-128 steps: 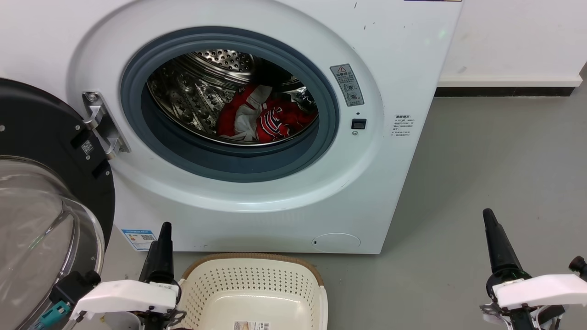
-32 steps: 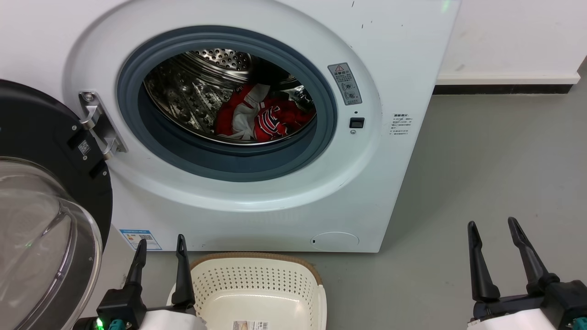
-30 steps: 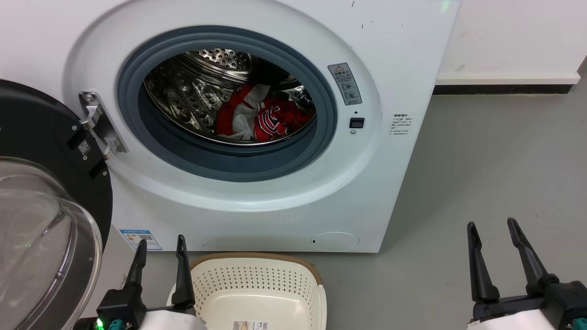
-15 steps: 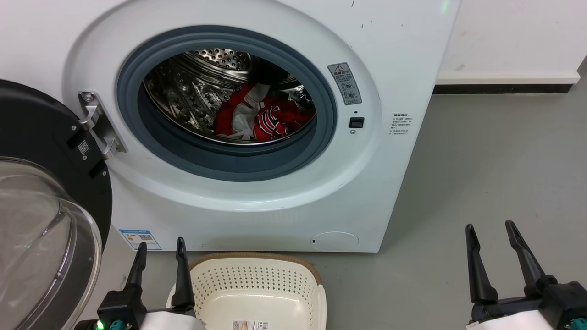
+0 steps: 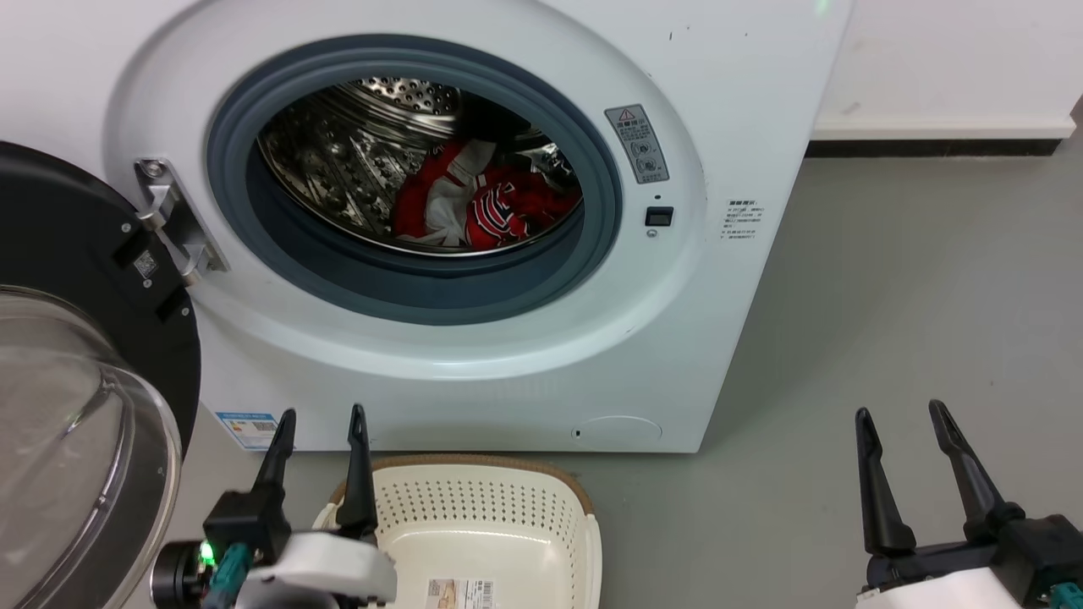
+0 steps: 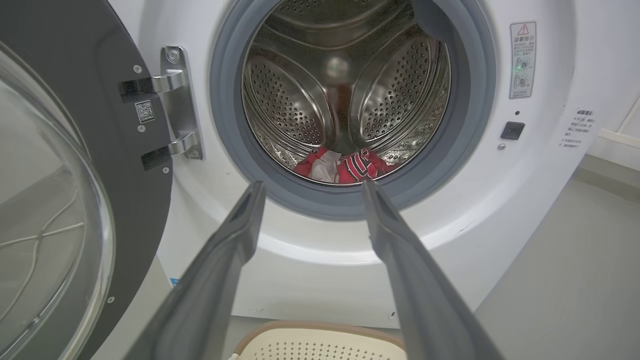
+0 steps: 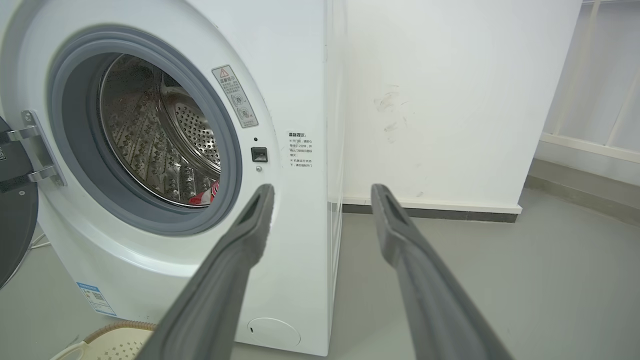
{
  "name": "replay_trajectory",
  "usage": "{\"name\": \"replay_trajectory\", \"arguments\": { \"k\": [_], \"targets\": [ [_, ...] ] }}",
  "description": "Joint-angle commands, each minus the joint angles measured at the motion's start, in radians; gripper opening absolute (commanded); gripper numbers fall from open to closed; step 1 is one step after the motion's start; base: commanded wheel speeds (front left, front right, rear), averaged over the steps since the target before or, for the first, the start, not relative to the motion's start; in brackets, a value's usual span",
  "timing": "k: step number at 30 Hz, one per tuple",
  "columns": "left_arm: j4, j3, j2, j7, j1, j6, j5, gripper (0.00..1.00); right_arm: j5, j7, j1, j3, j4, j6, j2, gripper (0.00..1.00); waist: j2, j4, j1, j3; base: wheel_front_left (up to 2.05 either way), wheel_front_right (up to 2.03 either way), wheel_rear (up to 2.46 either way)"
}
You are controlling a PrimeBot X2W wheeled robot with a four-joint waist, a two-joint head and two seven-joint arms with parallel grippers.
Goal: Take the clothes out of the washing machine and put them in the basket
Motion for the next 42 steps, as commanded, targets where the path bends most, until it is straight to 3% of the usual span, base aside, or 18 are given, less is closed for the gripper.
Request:
{"name": "replay_trajectory", "arguments": {
  "k": [1,2,7,20,27,35,42],
  "targets": [
    [0.016,0.0,0.001,-0.003,-0.03,-0.007,0.005,1.0,-0.007,-0.004,-0.016,0.002,-0.005,0.0,-0.003,1.0,0.0,-0.005,0.0,0.013,0.0,0.0,0.0],
    [0.095,0.006,0.001,-0.002,-0.113,-0.037,0.012,1.0,-0.01,-0.004,-0.031,0.009,-0.011,0.0,-0.003,1.0,0.0,-0.021,0.0,0.048,0.0,0.0,0.0],
    [0.251,0.014,0.03,-0.003,-0.297,-0.077,0.035,1.0,-0.017,-0.003,-0.074,0.014,-0.019,0.0,-0.002,1.0,0.0,-0.06,0.0,0.128,0.0,0.0,0.0],
    [0.636,-0.034,0.157,0.0,-0.841,-0.129,0.081,1.0,0.028,-0.003,-0.226,0.024,-0.046,0.0,-0.001,1.0,0.0,-0.175,0.0,0.404,0.0,0.0,0.0],
    [0.787,-0.09,0.221,0.052,-1.109,-0.142,0.091,1.0,0.062,-0.003,-0.301,0.033,-0.058,0.0,-0.001,1.0,0.0,-0.226,0.0,0.532,0.0,0.0,0.0],
    [0.895,-0.229,0.31,0.191,-1.357,-0.144,0.085,1.0,0.113,-0.003,-0.365,0.054,-0.075,0.0,-0.001,1.0,0.0,-0.302,0.0,0.64,0.0,0.0,0.0],
    [0.933,-0.37,0.37,0.439,-1.547,-0.145,-0.11,1.0,0.148,-0.003,-0.387,0.056,-0.091,0.0,0.0,1.0,0.0,-0.333,0.0,0.719,0.0,0.0,0.0]
  ]
}}
